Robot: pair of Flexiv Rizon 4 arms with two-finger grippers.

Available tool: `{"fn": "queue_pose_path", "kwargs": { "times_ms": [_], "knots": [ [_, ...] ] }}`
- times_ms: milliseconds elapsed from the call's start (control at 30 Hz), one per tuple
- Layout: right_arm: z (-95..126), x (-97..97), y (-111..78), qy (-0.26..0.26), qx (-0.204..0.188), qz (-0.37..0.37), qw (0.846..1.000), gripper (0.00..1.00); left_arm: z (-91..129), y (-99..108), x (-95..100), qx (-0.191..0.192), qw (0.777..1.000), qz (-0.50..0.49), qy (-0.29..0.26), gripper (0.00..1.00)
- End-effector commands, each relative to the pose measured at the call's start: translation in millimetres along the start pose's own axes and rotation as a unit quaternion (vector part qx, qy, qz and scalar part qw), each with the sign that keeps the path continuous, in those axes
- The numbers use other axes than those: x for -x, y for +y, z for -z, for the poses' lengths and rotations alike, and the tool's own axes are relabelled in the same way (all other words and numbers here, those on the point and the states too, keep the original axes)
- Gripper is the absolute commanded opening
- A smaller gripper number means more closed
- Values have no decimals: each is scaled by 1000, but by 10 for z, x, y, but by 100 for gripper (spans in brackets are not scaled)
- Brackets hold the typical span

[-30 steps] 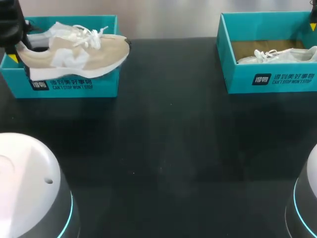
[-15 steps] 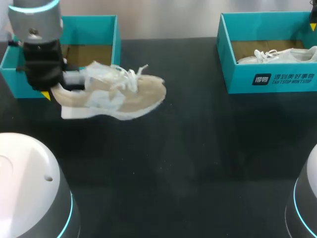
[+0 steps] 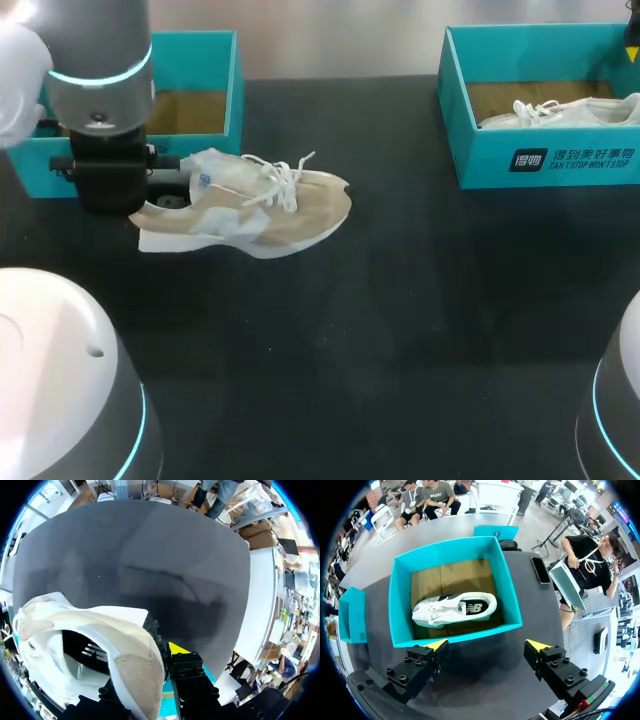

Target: Take the shoe out of the shoebox, open the shoe tongue, remove and reinsert the insole, then place the shoe into the shoebox

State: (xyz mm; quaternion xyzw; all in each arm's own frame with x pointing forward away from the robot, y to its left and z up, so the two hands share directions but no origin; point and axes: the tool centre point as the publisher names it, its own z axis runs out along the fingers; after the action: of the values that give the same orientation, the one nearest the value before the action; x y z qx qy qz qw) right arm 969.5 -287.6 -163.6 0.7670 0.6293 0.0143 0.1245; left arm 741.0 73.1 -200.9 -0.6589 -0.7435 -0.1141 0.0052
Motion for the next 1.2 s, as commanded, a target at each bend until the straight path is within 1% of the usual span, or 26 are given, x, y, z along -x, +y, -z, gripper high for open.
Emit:
{"fn": "queue_pose_path", "kwargs": {
  "times_ms": [33,100,167,233,300,333,400,467,500,567,667,733,833,900,1067,1200],
  "knots": [
    [0,-3,-6,0,1,0,1000,100,-8,-361,260,67,997,-30,21,0],
    [0,-3,-6,0,1,0,1000,100,-54,-508,401,55,998,-38,10,0],
    [0,-3,-6,0,1,0,1000,100,-101,-639,535,59,997,-44,19,0],
    [0,-3,-6,0,1,0,1000,100,-119,-727,624,58,997,-48,9,0],
    [0,-3,-6,0,1,0,1000,100,-171,-798,716,65,997,-51,16,0],
    [0,-3,-6,0,1,0,1000,100,-218,-805,748,58,997,-49,8,0],
    [0,-3,-6,0,1,0,1000,100,-297,-837,800,60,997,-47,16,0],
    [0,-3,-6,0,1,0,1000,100,-368,-851,829,46,998,-40,6,0],
    [0,-3,-6,0,1,0,1000,100,-410,-854,847,44,998,-37,11,0],
    [0,-3,-6,0,1,0,1000,100,-483,-866,868,28,999,-29,6,0],
    [0,-3,-6,0,1,0,1000,100,-597,-877,894,-5,1000,-11,0,0],
    [0,-3,-6,0,1,0,1000,100,-669,-883,926,-11,1000,-8,-1,0],
    [0,-3,-6,0,1,0,1000,100,-748,-903,985,-12,1000,-9,-2,0],
    [0,-3,-6,0,1,0,1000,100,-783,-932,1035,-3,1000,-15,-3,0],
    [0,-3,-6,0,1,0,1000,100,-910,-1014,1189,3,1000,-31,1,0],
    [0,-3,-6,0,1,0,1000,100,-1040,-1035,1248,3,999,-36,3,0]
  ]
}}
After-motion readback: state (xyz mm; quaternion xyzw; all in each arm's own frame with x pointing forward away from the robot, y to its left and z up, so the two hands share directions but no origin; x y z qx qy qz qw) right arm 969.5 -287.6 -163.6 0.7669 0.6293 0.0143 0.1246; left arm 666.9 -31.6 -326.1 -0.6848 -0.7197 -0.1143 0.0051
